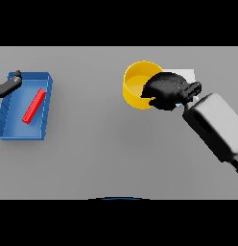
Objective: Pick up the red beaker and tilt it to pour out 1 green nut into yellow bowl. Pick up the yellow bowl and place it on the metallic measuring scale.
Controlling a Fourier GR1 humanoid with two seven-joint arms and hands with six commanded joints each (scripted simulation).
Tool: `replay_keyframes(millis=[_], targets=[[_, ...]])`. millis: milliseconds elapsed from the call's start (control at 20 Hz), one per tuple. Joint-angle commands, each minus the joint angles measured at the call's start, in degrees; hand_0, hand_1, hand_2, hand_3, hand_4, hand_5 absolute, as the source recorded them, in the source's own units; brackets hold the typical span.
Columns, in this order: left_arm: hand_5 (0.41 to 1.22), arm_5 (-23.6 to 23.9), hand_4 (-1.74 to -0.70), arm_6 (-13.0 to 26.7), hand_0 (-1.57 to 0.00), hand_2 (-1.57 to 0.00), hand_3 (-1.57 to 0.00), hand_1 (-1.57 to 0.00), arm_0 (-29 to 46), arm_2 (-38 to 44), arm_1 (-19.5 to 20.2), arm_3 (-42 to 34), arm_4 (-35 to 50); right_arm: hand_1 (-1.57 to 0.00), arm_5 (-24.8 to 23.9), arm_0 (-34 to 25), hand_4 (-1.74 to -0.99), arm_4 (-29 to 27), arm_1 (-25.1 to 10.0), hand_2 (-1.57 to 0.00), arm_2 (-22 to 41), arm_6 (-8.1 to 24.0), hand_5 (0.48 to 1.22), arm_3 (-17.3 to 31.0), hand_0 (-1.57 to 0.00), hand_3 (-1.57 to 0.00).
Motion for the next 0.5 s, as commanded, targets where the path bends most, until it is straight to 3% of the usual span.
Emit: replay_keyframes(millis=[0,150,250,450], targets=[[0.741,-0.3,-0.81,-0.3,0.0,0.0,0.0,0.0,-0.1,0.3,0.0,0.4,0.2,-1.57,-0.4,-0.5,-1.72,0.0,-0.8,-1.57,-0.6,-0.7,1.221,0.7,-1.57,-1.33],[0.734,0.3,-0.8,0.8,0.0,0.0,0.0,0.0,0.4,-0.3,0.3,-1.5,-0.2,-1.57,-3.7,-1.2,-1.719,1.2,-2.9,-1.57,-2.0,-1.7,1.221,5.2,-1.57,-1.26],[0.739,0.4,-0.81,2.3,0.0,0.0,0.0,0.0,0.3,-0.7,0.5,-1.8,-0.4,-1.57,-5.2,-1.9,-1.72,1.3,-3.0,-1.57,-3.0,-0.7,1.221,8.2,-1.57,-1.23],[0.765,1.1,-0.83,4.0,0.0,0.0,0.0,0.0,0.6,-0.4,0.8,-3.4,0.1,-1.57,-8.0,-2.9,-1.72,0.4,-3.8,-1.57,-4.6,-2.2,1.221,15.6,-1.57,-1.19]])
